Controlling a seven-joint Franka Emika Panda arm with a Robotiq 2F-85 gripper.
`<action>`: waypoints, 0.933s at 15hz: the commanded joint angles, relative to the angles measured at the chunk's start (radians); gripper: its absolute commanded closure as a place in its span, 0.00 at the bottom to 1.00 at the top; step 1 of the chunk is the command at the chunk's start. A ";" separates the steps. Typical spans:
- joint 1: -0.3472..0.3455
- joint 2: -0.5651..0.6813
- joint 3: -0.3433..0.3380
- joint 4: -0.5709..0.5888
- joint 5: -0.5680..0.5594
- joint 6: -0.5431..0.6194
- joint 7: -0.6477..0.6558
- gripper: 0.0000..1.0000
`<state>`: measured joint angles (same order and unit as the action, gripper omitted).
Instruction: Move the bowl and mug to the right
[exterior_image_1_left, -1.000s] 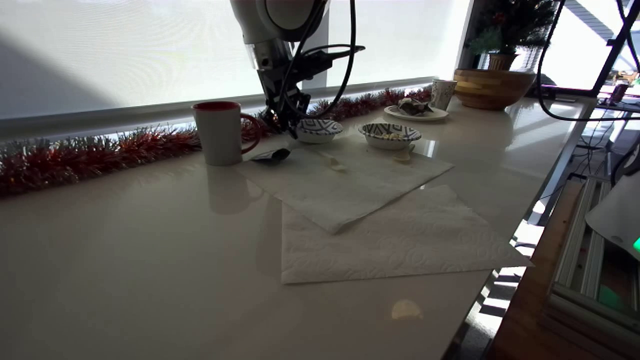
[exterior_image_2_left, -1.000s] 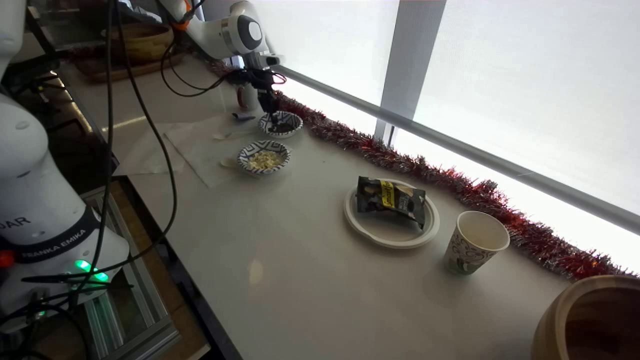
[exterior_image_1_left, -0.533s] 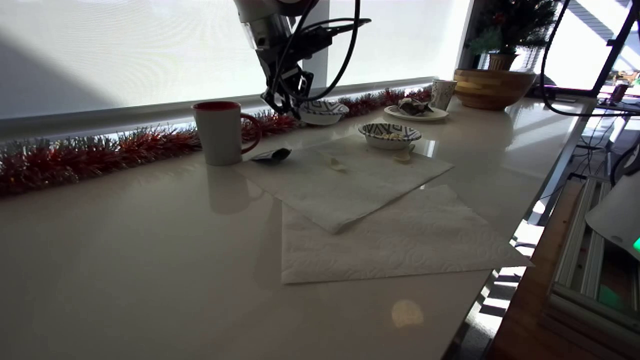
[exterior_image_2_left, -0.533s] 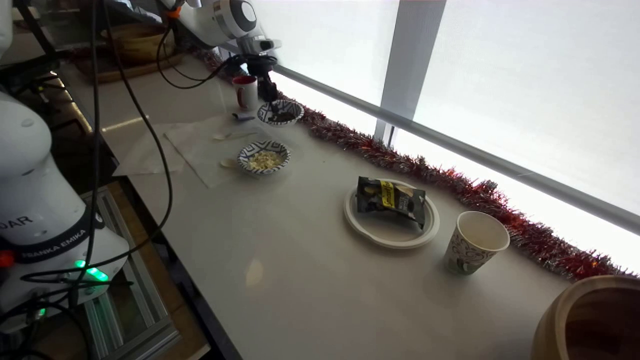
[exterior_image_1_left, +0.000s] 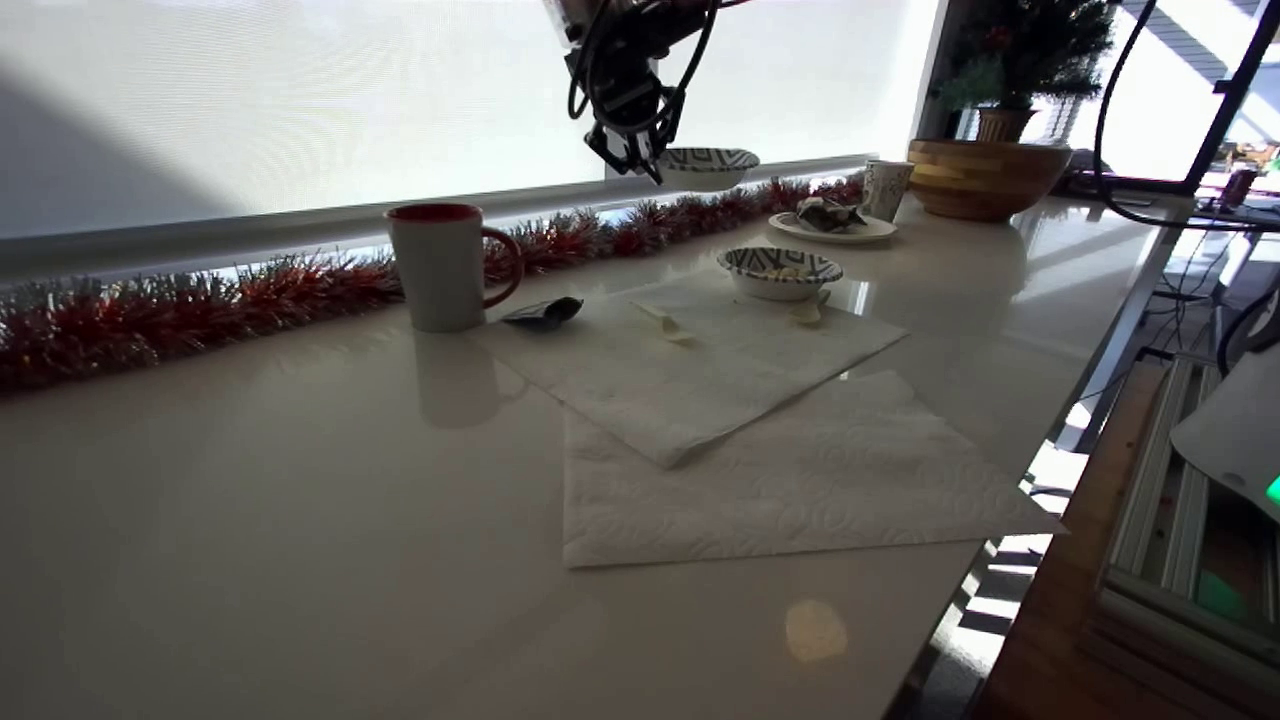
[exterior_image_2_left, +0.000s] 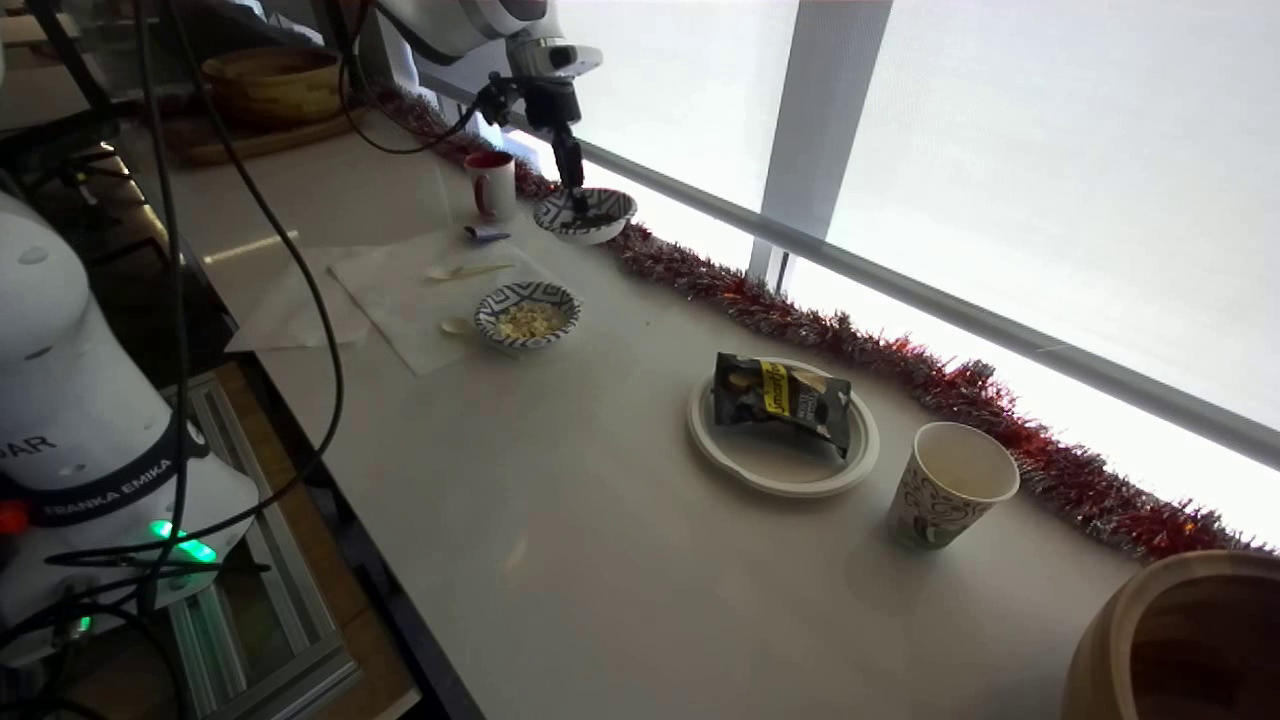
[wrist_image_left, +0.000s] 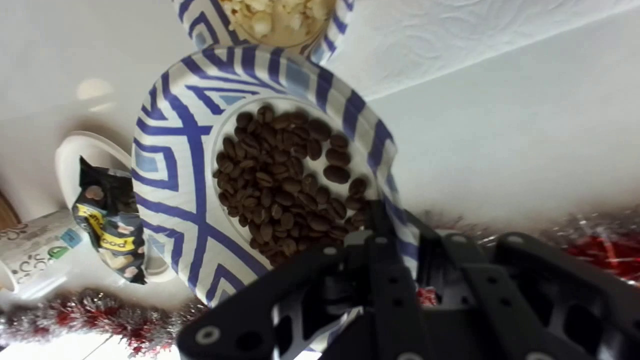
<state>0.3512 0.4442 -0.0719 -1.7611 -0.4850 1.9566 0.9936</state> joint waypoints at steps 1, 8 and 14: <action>-0.084 -0.041 0.001 -0.029 0.022 -0.019 0.007 0.99; -0.202 -0.035 -0.016 -0.089 0.034 0.019 0.001 0.99; -0.267 -0.006 -0.048 -0.169 0.021 0.197 -0.022 0.99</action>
<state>0.1108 0.4368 -0.1110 -1.8852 -0.4740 2.0659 0.9912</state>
